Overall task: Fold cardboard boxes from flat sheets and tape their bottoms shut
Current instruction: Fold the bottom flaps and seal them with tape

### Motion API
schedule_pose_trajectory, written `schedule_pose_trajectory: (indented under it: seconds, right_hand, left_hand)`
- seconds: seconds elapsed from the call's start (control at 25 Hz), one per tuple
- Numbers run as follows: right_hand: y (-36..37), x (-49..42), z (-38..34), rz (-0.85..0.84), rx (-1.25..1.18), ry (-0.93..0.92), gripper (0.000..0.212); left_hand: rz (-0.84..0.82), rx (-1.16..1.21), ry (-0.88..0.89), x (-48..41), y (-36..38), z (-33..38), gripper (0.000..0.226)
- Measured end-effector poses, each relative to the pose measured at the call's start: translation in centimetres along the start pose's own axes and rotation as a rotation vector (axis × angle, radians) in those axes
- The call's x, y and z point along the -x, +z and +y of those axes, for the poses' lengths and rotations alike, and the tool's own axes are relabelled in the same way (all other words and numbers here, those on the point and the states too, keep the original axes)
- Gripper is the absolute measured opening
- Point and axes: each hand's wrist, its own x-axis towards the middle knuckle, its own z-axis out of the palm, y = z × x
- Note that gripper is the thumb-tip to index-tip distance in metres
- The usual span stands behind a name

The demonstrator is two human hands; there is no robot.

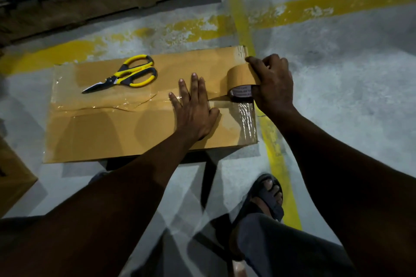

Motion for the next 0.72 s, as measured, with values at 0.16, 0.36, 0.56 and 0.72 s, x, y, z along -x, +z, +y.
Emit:
schedule_pose_trajectory:
  seconds: [0.16,0.36,0.56,0.72]
  right_hand:
    - [-0.6,0.2,0.5,-0.047,-0.081,-0.057,0.09]
    - [-2.0,1.0,-0.5,-0.091,0.046,0.072,0.09]
    - [-2.2,0.7,-0.4,-0.002,0.161,0.03,0.085]
    - [-1.6,0.5,0.4,0.012,0.231,-0.066,0.078]
  left_hand:
    - [0.03,0.01,-0.004,-0.9,0.4,0.9,0.083]
    - [0.01,-0.01,0.032,-0.9,0.8,0.2,0.086]
    - [0.018,-0.026,0.029,-1.0,0.9,0.1,0.087]
    - [0.016,-0.016,0.036,-0.9,0.8,0.2,0.087]
